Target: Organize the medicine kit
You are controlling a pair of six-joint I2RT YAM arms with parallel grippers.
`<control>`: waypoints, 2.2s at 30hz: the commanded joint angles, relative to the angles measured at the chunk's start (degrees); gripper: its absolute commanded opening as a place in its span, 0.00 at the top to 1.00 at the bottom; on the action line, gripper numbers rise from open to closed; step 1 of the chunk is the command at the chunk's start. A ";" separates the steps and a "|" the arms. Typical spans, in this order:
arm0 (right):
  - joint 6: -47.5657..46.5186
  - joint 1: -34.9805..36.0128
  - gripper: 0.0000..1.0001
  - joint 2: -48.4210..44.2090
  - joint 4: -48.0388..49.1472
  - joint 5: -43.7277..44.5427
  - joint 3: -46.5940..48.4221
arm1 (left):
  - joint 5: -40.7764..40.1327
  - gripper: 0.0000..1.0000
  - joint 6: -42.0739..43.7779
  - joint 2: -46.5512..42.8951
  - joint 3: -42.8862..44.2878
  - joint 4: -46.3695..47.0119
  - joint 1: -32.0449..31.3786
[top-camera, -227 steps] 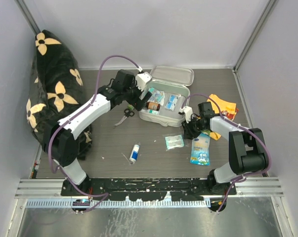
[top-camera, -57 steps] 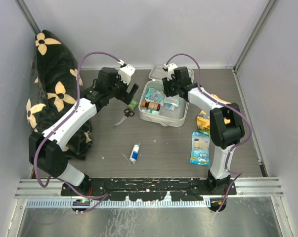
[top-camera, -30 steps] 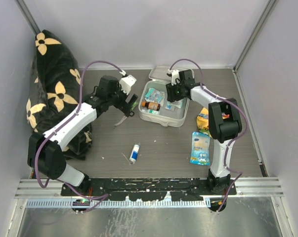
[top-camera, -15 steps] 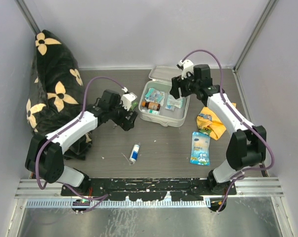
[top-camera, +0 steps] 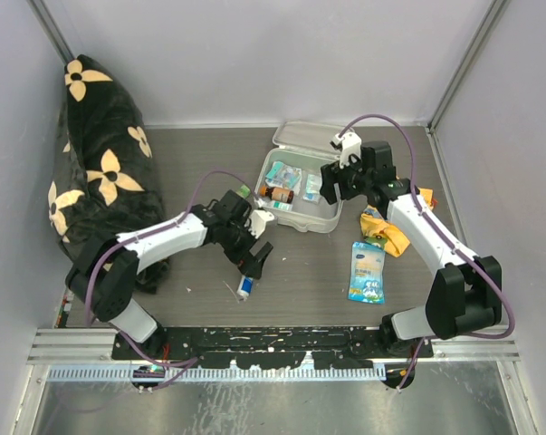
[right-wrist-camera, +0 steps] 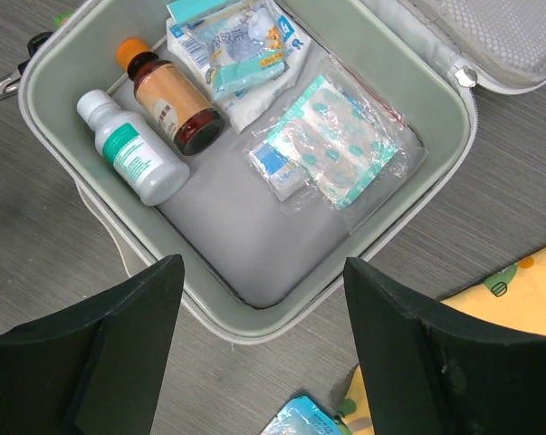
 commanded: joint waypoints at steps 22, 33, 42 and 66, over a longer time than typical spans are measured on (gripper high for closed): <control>0.70 -6.76 0.23 -4.26 5.01 -2.48 -2.66 | -4.89 0.54 1.05 10.58 8.45 -9.92 -7.60; 0.88 -8.10 0.23 -4.49 5.12 -3.58 -2.83 | -5.15 0.64 17.10 13.19 18.40 -14.02 -8.15; 0.88 -9.32 0.23 -5.12 5.14 -4.13 -3.06 | -6.60 0.61 22.26 19.84 27.26 -17.92 -10.90; 1.05 -10.20 0.23 -4.41 4.88 -5.70 -3.18 | -12.05 0.43 21.07 16.72 19.45 -12.98 -11.98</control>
